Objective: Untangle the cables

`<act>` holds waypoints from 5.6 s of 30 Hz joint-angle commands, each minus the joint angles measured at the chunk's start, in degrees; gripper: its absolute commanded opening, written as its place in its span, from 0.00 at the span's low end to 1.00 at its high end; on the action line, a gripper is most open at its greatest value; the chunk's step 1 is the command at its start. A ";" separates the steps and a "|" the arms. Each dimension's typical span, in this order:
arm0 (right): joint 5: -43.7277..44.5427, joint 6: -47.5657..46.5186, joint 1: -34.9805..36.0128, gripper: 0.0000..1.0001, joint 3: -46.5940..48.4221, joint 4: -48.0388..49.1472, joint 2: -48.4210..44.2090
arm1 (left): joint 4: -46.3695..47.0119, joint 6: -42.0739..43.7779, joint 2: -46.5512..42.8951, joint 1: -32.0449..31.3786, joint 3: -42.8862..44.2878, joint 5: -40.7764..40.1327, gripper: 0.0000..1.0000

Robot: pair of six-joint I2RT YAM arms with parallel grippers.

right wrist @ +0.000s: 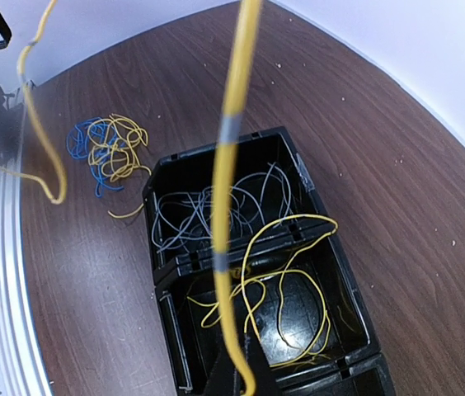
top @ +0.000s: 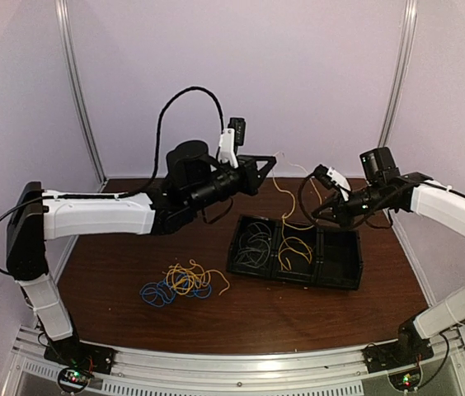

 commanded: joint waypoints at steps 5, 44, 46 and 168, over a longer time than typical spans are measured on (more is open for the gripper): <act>5.00 -5.13 0.38 0.00 -1.75 -9.43 1.32 | 9.14 -8.38 11.94 0.08 -2.54 -3.13 0.00; 17.68 0.57 9.82 0.08 6.84 -6.95 24.08 | 8.71 -11.56 16.34 -1.78 -4.56 -8.93 0.00; 17.91 0.50 9.86 0.16 6.89 -8.05 22.67 | 8.71 -11.09 16.55 -1.95 -4.28 -9.42 0.00; 6.47 -0.18 5.56 0.58 2.77 -4.23 3.08 | -39.47 -10.18 -21.57 12.53 -37.30 -10.78 0.34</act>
